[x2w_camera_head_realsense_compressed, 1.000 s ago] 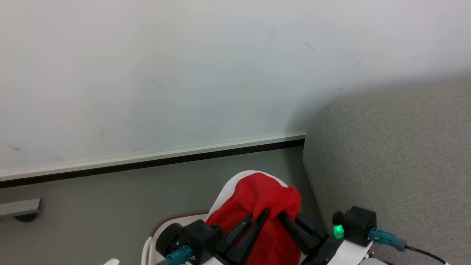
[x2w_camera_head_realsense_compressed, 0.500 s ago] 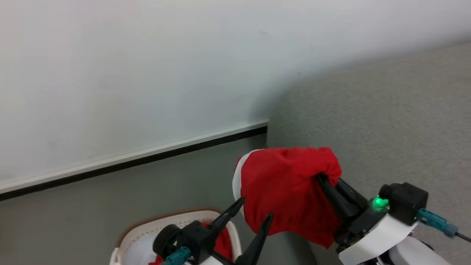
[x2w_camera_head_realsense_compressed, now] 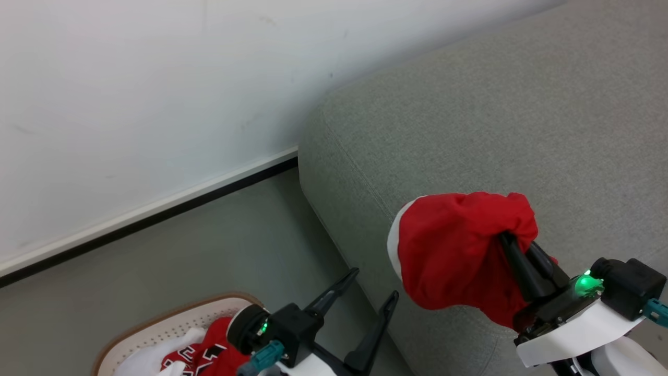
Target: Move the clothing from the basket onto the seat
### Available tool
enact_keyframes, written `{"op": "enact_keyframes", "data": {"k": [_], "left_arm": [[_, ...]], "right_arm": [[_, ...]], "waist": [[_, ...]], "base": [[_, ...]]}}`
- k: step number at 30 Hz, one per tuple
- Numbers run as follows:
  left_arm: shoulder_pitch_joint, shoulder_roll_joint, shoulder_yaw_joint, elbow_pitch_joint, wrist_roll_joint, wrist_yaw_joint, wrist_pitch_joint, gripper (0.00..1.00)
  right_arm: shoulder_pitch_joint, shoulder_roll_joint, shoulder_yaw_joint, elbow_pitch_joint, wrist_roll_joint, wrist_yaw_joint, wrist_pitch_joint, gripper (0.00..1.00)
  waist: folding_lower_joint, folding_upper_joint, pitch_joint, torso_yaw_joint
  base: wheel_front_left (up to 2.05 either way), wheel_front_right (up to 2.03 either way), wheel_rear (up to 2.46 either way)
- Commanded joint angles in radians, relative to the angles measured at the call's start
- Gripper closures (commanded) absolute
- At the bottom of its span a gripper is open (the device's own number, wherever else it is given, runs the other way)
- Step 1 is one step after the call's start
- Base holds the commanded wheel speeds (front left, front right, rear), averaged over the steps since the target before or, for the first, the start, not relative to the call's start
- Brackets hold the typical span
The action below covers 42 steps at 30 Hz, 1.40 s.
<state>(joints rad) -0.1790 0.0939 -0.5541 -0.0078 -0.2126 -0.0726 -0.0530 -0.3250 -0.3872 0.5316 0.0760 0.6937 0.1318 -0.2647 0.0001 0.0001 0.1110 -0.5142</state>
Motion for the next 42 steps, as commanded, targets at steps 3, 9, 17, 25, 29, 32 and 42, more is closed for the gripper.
{"op": "enact_keyframes", "data": {"k": [3,9,17,25,29,32,42], "left_arm": [[-0.023,0.006,-0.006,0.001,0.006,-0.004,0.005,0.00],[-0.101,0.012,-0.015,-0.013,0.024,-0.012,0.036,0.00],[-0.324,0.023,-0.012,-0.023,0.077,-0.027,0.104,0.00],[-0.462,0.015,0.004,-0.025,0.107,-0.015,0.097,0.00],[-0.468,0.030,0.016,-0.036,0.118,0.000,0.097,0.00],[-0.447,0.040,0.023,-0.057,0.117,0.017,0.089,0.00],[-0.424,0.039,0.023,-0.075,0.111,0.044,0.076,0.00]], "right_arm": [[0.012,0.009,-0.042,0.000,-0.016,-0.002,0.001,1.00],[-0.034,0.046,-0.164,0.004,-0.041,-0.002,0.001,1.00],[-0.259,0.073,-0.397,0.079,-0.080,-0.002,0.001,1.00],[-0.623,-0.030,-0.615,0.362,-0.041,-0.002,0.001,1.00],[-0.787,-0.102,-0.682,0.505,-0.053,-0.002,0.001,1.00],[-0.891,-0.150,-0.730,0.668,-0.072,-0.002,0.003,1.00],[-0.914,-0.094,-0.748,0.936,-0.147,-0.002,0.000,0.84]], "waist": [[-0.0001,-0.0001,0.032,-0.005],[-0.0001,-0.0001,0.138,0.039],[-0.0001,-0.0001,0.389,0.126],[-0.0001,-0.0001,0.579,0.241],[-0.0001,-0.0001,0.634,0.294],[-0.0001,-0.0001,0.667,0.340],[-0.0001,-0.0001,0.680,0.355]], "base": [[0.00,0.00,0.00],[0.00,0.00,0.00],[0.00,0.00,0.00],[0.00,0.00,0.00],[0.00,0.00,0.00],[0.00,0.00,0.00],[0.00,0.00,0.00]]}}
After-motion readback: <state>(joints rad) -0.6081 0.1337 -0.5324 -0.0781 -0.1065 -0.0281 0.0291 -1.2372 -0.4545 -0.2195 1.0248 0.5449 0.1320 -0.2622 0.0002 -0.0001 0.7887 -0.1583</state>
